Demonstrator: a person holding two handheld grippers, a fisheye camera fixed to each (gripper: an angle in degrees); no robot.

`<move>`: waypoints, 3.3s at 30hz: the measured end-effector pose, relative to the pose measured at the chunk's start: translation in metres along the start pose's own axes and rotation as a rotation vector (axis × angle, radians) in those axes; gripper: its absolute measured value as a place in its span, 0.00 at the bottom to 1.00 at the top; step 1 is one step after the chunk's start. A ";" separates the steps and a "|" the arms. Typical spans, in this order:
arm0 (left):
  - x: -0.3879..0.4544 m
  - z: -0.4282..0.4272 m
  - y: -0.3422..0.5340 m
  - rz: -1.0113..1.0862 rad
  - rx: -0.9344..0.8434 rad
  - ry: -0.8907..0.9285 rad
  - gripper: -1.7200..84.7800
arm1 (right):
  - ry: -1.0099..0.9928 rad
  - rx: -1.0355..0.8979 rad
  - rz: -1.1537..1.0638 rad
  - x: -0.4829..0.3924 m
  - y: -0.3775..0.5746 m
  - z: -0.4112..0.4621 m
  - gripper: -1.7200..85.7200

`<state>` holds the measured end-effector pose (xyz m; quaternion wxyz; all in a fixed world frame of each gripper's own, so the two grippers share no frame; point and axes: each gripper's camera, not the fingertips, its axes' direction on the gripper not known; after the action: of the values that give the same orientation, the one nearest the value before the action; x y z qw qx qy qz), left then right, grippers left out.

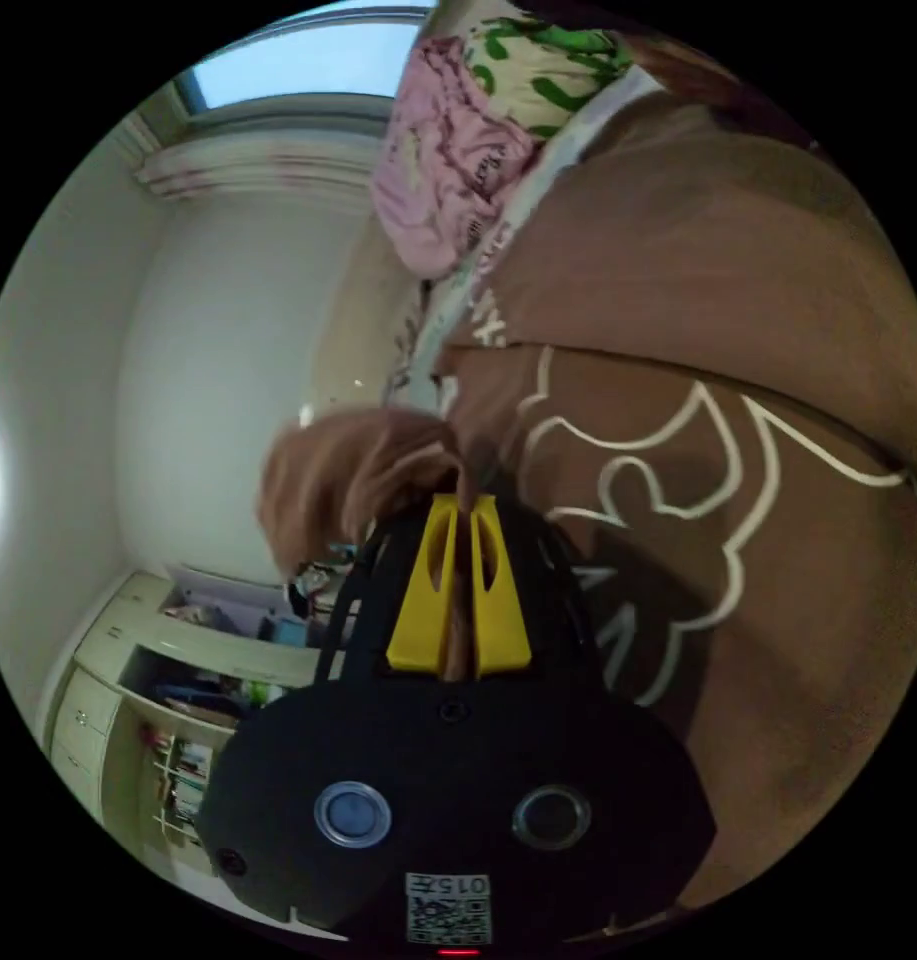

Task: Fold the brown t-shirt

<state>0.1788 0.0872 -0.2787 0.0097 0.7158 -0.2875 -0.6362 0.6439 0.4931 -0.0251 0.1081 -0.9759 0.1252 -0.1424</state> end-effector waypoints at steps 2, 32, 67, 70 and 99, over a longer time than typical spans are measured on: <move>-0.008 -0.001 0.008 -0.117 -0.017 0.013 0.03 | 0.012 0.000 -0.015 -0.011 -0.003 -0.006 0.05; -0.053 0.034 0.062 -0.531 -0.331 0.034 0.07 | 0.004 0.266 0.665 0.014 0.129 -0.135 0.06; -0.051 0.012 0.093 -0.635 -0.328 -0.011 0.04 | 0.078 0.103 0.253 -0.112 0.018 -0.123 0.02; -0.052 0.003 0.099 -0.658 -0.286 -0.034 0.03 | 0.063 0.175 0.207 -0.120 0.023 -0.140 0.02; -0.009 0.036 0.112 -0.572 -0.366 -0.013 0.04 | 0.149 -0.140 0.283 -0.073 0.002 -0.080 0.01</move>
<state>0.1004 0.0103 -0.2349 -0.0424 0.7499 0.0438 -0.6587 0.5512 0.4973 0.0313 0.0495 -0.9404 0.2786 -0.1885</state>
